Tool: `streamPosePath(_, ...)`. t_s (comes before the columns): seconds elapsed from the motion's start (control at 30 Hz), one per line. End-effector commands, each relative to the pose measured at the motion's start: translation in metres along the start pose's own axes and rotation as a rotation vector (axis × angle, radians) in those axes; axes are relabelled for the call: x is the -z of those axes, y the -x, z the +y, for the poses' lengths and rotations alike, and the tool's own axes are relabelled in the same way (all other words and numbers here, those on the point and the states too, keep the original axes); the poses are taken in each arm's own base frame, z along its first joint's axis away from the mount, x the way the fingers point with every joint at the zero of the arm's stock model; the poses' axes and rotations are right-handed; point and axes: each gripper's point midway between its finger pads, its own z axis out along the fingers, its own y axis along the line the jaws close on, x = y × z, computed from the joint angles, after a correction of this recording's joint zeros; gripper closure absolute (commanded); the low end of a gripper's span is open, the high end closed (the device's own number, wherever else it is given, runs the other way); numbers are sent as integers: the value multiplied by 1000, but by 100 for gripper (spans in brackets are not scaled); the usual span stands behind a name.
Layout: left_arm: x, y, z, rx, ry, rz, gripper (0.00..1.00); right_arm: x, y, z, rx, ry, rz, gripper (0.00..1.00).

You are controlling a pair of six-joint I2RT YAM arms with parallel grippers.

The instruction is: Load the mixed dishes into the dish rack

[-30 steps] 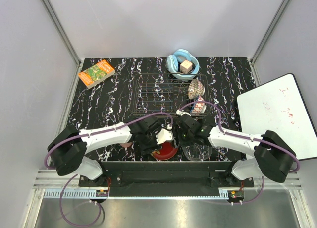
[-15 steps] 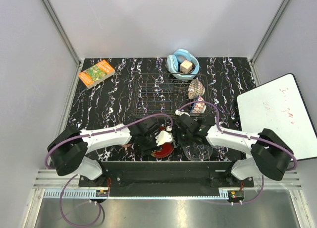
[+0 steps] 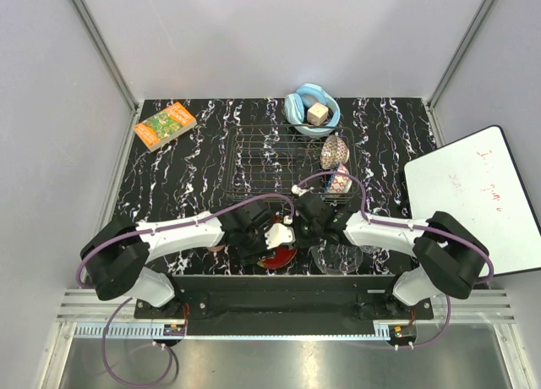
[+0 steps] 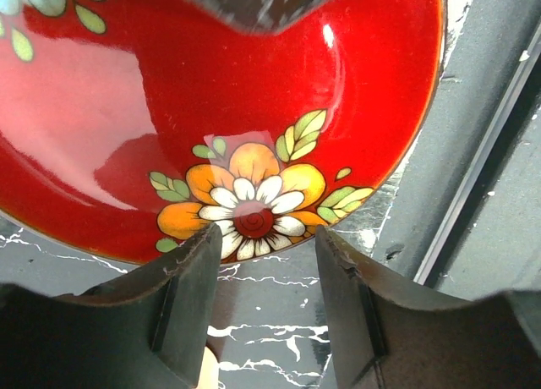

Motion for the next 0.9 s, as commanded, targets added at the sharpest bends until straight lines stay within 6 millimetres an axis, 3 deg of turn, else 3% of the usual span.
streamPosePath(0.0,-4,1,7,-22,19,-21,47,-1,19,30,-7,128,-71,44)
streamPosePath(0.17,-4,0,7,-24,13,-17,48,0,18,36,-71,199,-115,50)
streamPosePath(0.27,-4,-1,7,-25,11,-12,48,1,17,40,-94,238,-131,60)
streamPosePath(0.47,-4,-1,7,-22,13,-11,48,5,16,42,-107,267,-146,98)
streamPosePath(0.63,3,3,14,-6,53,-13,48,13,16,42,-112,278,-165,100)
streamPosePath(0.7,17,4,18,7,73,-15,46,16,16,42,-114,283,-172,100)
streamPosePath(0.73,28,14,25,12,96,-40,38,18,16,43,-113,285,-174,100)
streamPosePath(0.77,45,17,26,24,111,-56,33,19,16,41,-111,279,-177,100)
streamPosePath(0.83,83,41,42,60,147,-139,24,24,20,42,-90,277,-195,100)
streamPosePath(0.87,104,39,42,80,148,-145,19,25,17,39,-82,259,-181,100)
